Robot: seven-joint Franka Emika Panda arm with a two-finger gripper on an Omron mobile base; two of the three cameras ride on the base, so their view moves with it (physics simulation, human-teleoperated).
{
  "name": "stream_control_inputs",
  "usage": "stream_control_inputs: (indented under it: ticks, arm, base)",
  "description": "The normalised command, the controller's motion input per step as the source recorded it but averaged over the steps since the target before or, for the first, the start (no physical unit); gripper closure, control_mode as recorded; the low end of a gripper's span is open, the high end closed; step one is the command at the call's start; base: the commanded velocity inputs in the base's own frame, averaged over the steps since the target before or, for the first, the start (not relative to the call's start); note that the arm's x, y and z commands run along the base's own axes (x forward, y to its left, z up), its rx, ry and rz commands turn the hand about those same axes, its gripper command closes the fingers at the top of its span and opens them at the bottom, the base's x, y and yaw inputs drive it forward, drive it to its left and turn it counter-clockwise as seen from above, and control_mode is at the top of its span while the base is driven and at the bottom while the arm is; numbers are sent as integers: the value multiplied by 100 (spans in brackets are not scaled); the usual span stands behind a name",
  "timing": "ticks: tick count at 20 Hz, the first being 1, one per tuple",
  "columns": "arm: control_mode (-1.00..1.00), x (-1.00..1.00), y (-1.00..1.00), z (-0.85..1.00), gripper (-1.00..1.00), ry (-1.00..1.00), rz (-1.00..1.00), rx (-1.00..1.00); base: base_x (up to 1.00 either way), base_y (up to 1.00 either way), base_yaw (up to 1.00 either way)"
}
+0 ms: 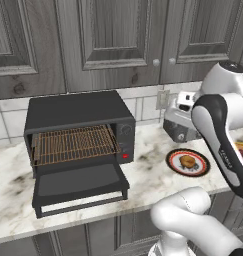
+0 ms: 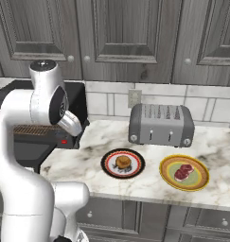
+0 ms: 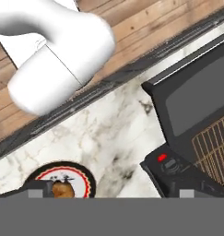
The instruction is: Open the toaster oven door. Place the bread on the bottom rack in the toaster oven and place the steak on the top rack.
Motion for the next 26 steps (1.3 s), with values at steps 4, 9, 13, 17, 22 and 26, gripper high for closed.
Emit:
stream_control_inputs:
  ticks: [4,9,13,17,22,26]
  arm:
    - [-100,-17,-100,0,-100,2,12,-11]
    - [-100,-19,-100,-32,-100,0,11,-19]
    - [-100,-24,-100,-83,-100,-3,0,-23]
    - [-100,-1,-100,-69,-100,-2,-3,-12]
    - [-100,24,-100,-50,-100,1,-13,-1]
    - [-100,47,-100,-18,-100,11,-11,6]
  base:
    - [0,0,0]
    - [0,0,0]
    - [0,0,0]
    - [0,0,0]
    - [0,0,0]
    - [0,0,0]
